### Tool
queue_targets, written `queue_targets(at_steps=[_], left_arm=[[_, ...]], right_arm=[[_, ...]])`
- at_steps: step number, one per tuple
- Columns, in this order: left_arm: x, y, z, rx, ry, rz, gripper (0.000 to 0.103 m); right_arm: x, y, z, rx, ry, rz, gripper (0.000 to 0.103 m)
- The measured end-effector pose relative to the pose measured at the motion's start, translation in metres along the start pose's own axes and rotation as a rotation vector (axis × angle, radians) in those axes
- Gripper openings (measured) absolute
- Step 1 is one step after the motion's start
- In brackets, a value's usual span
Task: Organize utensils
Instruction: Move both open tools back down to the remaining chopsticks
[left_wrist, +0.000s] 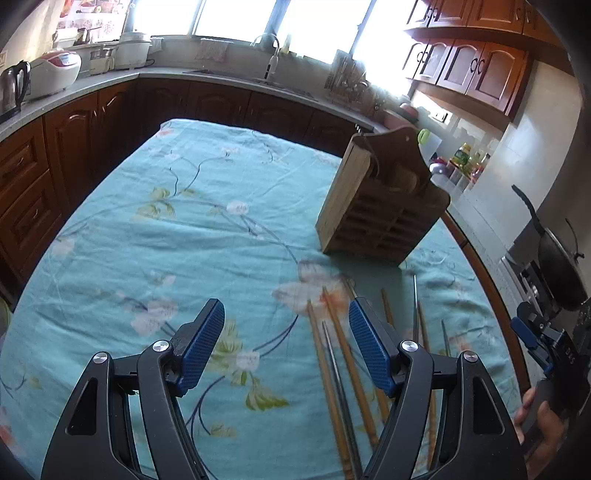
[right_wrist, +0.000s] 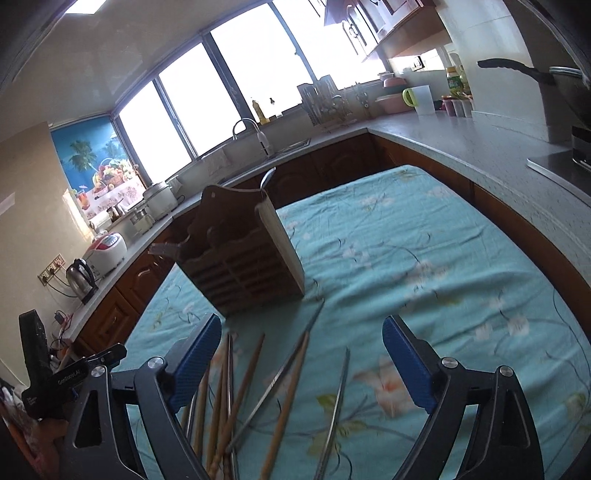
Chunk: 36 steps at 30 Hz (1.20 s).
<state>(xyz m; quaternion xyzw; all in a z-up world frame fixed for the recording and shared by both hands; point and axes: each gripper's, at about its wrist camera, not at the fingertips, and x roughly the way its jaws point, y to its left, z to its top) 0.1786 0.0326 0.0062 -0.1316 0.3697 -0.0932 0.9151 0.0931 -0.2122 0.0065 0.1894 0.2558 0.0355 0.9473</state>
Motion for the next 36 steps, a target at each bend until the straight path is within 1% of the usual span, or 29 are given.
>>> queue_targets(at_steps=[6,13,20,26,27,28,29,30,31,32,34,36], left_arm=[[0.002,-0.004,-0.018,0.016,0.028,0.009,0.071],[0.012,-0.010,-0.030,0.032,0.073,0.014,0.071],[0.022,-0.016,-0.028,0.049,0.100,0.026,0.071],[0.035,-0.018,-0.018,0.053,0.127,0.029,0.071],[0.038,-0.018,-0.016,0.057,0.130,0.031,0.071],[0.041,-0.019,-0.014,0.062,0.137,0.033,0.069],[0.045,-0.020,-0.012,0.066,0.145,0.033,0.065],[0.049,-0.021,-0.010,0.071,0.156,0.030,0.063],[0.054,-0.022,-0.008,0.077,0.171,0.027,0.058],[0.060,-0.023,-0.007,0.079,0.187,0.024,0.052],[0.068,-0.025,-0.005,0.084,0.208,0.015,0.046],[0.076,-0.029,-0.003,0.109,0.227,0.020,0.043]], right_arm=[[-0.009,0.002,-0.027,-0.024,0.024,-0.031,0.090],[-0.007,0.004,-0.041,-0.051,0.052,-0.061,0.090],[0.002,0.001,-0.042,-0.037,0.082,-0.074,0.090],[0.014,0.001,-0.033,-0.025,0.096,-0.066,0.089],[0.017,0.002,-0.031,-0.023,0.098,-0.062,0.086],[0.021,0.002,-0.029,-0.024,0.103,-0.060,0.081],[0.025,0.003,-0.027,-0.025,0.112,-0.060,0.077],[0.030,0.004,-0.025,-0.026,0.123,-0.060,0.069],[0.037,0.006,-0.022,-0.025,0.136,-0.058,0.063],[0.044,0.007,-0.020,-0.025,0.152,-0.056,0.060],[0.061,0.010,-0.016,-0.031,0.188,-0.059,0.052],[0.076,0.011,-0.012,-0.031,0.214,-0.061,0.049]])
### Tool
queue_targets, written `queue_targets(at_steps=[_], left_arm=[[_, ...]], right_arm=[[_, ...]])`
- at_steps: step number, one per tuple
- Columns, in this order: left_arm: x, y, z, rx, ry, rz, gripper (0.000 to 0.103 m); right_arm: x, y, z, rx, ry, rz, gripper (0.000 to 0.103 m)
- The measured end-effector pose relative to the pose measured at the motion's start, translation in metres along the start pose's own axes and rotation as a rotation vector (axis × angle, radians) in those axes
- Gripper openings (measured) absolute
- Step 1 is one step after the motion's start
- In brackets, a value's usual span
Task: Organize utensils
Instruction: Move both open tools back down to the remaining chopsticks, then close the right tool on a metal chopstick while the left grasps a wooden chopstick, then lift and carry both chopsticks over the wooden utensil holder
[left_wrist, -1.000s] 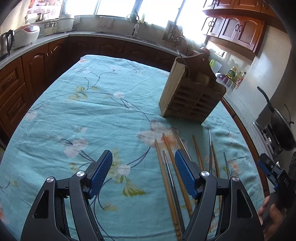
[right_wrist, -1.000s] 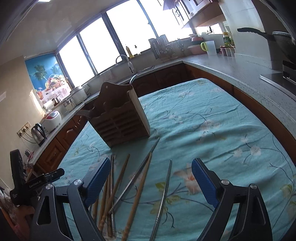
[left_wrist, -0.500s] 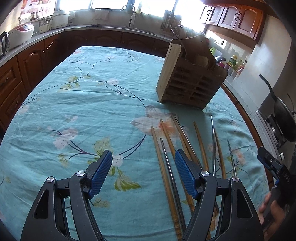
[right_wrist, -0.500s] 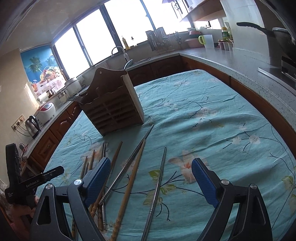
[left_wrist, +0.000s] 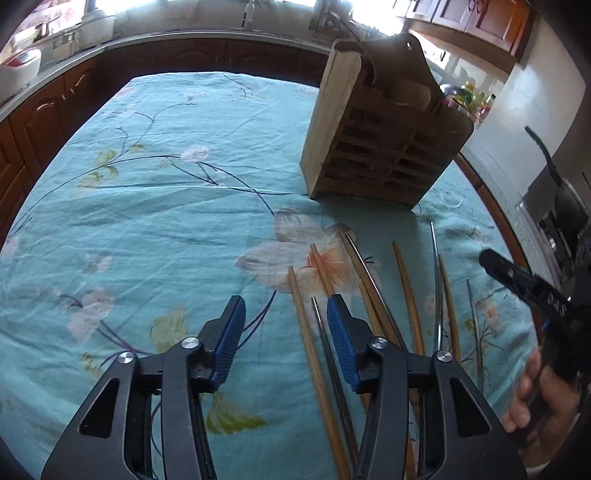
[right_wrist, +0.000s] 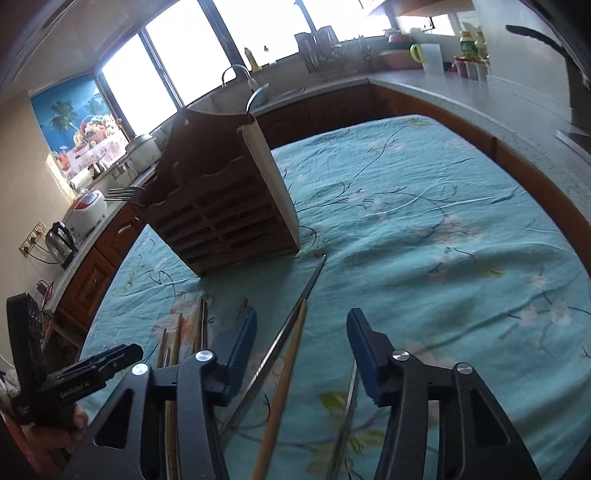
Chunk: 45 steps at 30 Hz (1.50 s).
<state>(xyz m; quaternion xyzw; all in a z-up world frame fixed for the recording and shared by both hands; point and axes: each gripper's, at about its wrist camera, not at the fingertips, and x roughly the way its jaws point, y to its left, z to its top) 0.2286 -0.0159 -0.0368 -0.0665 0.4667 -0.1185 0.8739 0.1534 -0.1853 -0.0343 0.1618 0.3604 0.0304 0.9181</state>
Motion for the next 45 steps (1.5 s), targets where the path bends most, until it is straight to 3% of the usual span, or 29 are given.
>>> queue_targets(at_steps=[7,11,14,16,17,24,33,45], left_arm=[[0.022,-0.006,0.012,0.017,0.064,0.010,0.039],[0.027,-0.016,0.014,0.051,0.056,0.053,0.029],[0.028,-0.020,0.016,0.075,0.043,0.078,0.019],[0.028,-0.022,0.017,0.086,0.041,0.091,0.009],[0.028,-0.021,0.019,0.086,0.041,0.091,0.007],[0.020,-0.008,0.019,0.034,0.027,0.033,0.004],[-0.026,0.000,0.016,0.000,-0.053,-0.052,0.004],[-0.092,-0.010,0.009,0.018,-0.173,-0.115,0.004]], right_arm=[[0.052,-0.002,0.026,0.009,0.085,-0.067,0.039],[0.075,0.002,0.030,-0.015,0.137,-0.111,0.028],[0.082,0.012,0.027,-0.076,0.119,-0.161,0.025],[0.083,0.016,0.025,-0.095,0.116,-0.183,0.010],[0.084,0.016,0.025,-0.098,0.115,-0.185,0.009],[0.073,0.005,0.024,-0.014,0.114,-0.087,0.004],[0.013,0.012,0.014,0.004,0.051,0.036,0.004],[-0.046,0.032,0.005,-0.017,-0.037,0.116,0.004]])
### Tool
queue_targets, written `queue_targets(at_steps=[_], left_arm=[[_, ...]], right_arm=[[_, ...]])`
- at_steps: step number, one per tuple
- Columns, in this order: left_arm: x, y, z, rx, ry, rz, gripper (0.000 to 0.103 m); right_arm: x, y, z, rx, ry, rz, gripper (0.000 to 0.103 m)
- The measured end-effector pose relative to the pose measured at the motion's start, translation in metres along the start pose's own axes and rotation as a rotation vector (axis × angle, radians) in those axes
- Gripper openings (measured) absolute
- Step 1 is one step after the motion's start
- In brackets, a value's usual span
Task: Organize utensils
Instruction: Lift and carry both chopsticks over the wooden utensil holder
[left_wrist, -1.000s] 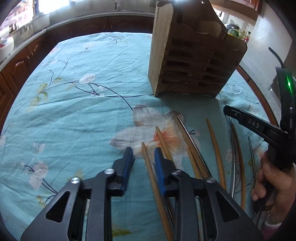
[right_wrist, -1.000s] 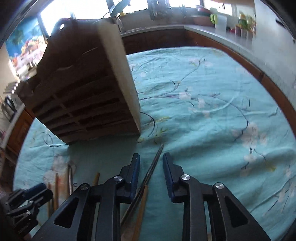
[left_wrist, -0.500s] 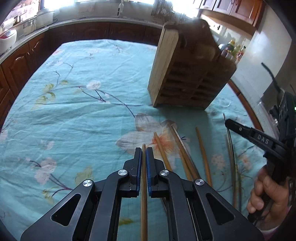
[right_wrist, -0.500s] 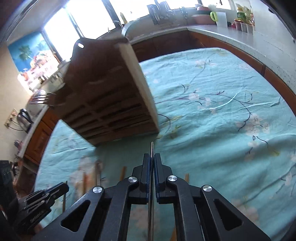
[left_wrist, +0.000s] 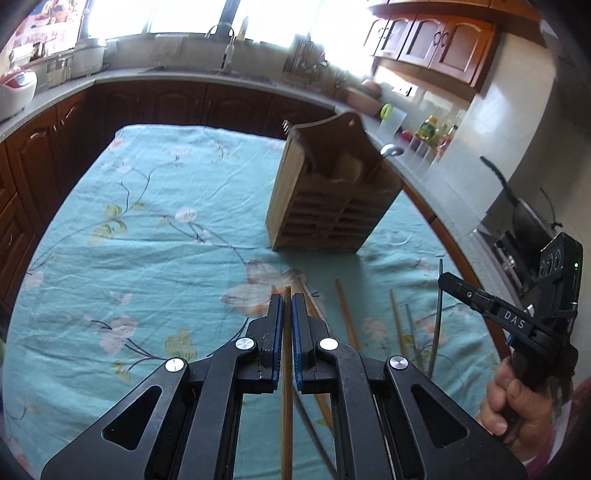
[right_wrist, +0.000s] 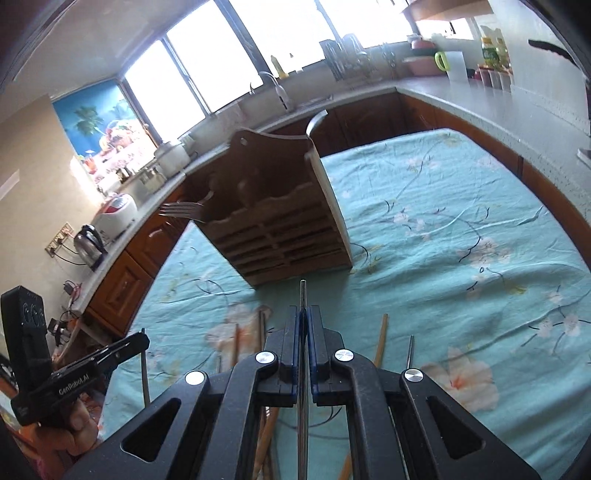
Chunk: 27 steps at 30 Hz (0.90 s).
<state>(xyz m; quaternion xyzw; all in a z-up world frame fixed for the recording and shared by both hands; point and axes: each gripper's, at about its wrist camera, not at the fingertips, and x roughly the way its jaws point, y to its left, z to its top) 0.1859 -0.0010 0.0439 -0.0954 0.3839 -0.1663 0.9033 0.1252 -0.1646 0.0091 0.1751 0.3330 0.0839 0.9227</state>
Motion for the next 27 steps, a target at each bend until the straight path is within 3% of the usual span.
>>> queue_targets(at_steps=[14,27], left_arm=[[-0.055,-0.009,0.004,0.020,-0.102,-0.048,0.004],[-0.072,-0.022,0.017,0.038,-0.163,-0.068,0.004]], right_arm=[[-0.078,0.012,0.002,-0.043,-0.143,0.057,0.004],[-0.102,0.009,0.015,-0.050,-0.206,0.067,0.004]])
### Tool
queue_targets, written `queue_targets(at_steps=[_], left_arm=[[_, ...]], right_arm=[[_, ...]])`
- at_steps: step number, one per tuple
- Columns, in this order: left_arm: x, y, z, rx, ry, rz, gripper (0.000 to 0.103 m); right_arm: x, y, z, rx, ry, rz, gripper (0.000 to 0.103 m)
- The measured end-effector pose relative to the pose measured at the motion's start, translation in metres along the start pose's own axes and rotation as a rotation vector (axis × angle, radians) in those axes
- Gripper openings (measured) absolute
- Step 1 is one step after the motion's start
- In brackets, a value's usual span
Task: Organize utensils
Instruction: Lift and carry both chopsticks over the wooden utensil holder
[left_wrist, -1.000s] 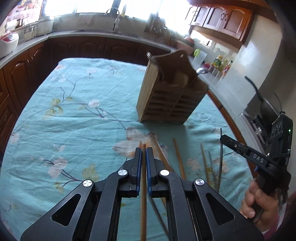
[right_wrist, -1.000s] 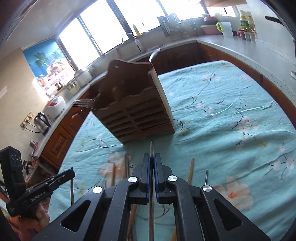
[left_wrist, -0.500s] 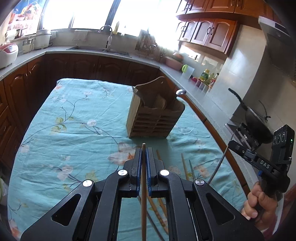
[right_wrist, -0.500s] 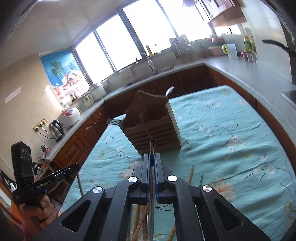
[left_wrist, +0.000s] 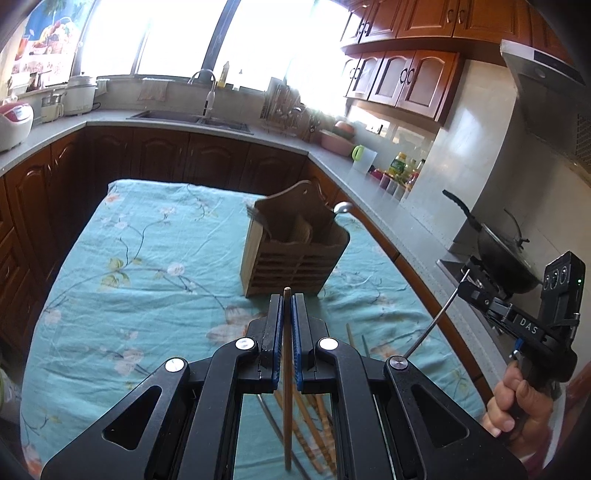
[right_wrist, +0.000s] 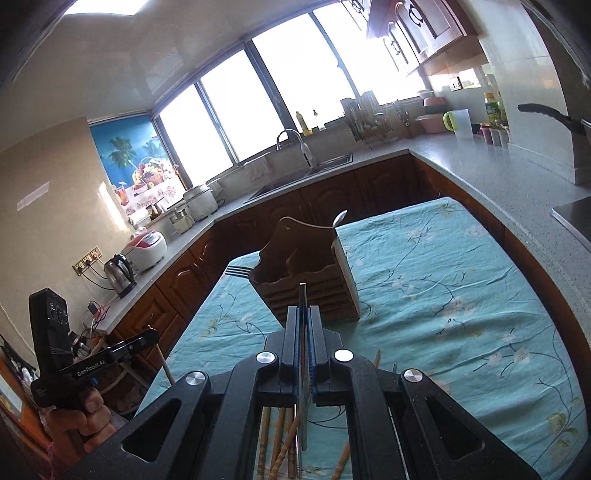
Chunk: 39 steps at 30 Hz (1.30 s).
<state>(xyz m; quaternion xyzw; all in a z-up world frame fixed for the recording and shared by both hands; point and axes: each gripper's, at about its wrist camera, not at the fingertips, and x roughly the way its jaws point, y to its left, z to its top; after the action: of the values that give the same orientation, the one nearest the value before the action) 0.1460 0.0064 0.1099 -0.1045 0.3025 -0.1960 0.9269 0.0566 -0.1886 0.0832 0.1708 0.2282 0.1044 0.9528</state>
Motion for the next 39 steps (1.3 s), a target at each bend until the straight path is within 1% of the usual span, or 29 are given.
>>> queue_targets(at_steps=[9,14,18,25,33,36,39], left_arm=[[-0.005,-0.009,0.025,0.021,-0.064,-0.005,0.004],[-0.004,-0.010,0.043,0.024,-0.101,-0.001,0.004],[-0.002,-0.010,0.062,0.028,-0.135,0.003,0.004],[0.001,-0.015,0.106,0.042,-0.216,0.013,0.004],[0.021,-0.010,0.160,0.016,-0.298,0.037,0.004],[0.038,-0.006,0.174,-0.004,-0.306,0.051,0.004],[0.057,0.001,0.180,-0.029,-0.305,0.061,0.004]], right_arm=[[0.002,0.002,0.016,-0.013,-0.029,0.001,0.004],[0.007,0.005,0.030,-0.023,-0.052,0.000,0.004],[0.012,0.007,0.046,-0.035,-0.079,-0.004,0.004],[0.029,0.011,0.091,-0.061,-0.134,-0.015,0.004],[0.053,0.014,0.139,-0.057,-0.206,-0.024,0.004],[0.069,0.012,0.151,-0.046,-0.216,-0.029,0.004],[0.086,0.009,0.155,-0.040,-0.211,-0.040,0.004]])
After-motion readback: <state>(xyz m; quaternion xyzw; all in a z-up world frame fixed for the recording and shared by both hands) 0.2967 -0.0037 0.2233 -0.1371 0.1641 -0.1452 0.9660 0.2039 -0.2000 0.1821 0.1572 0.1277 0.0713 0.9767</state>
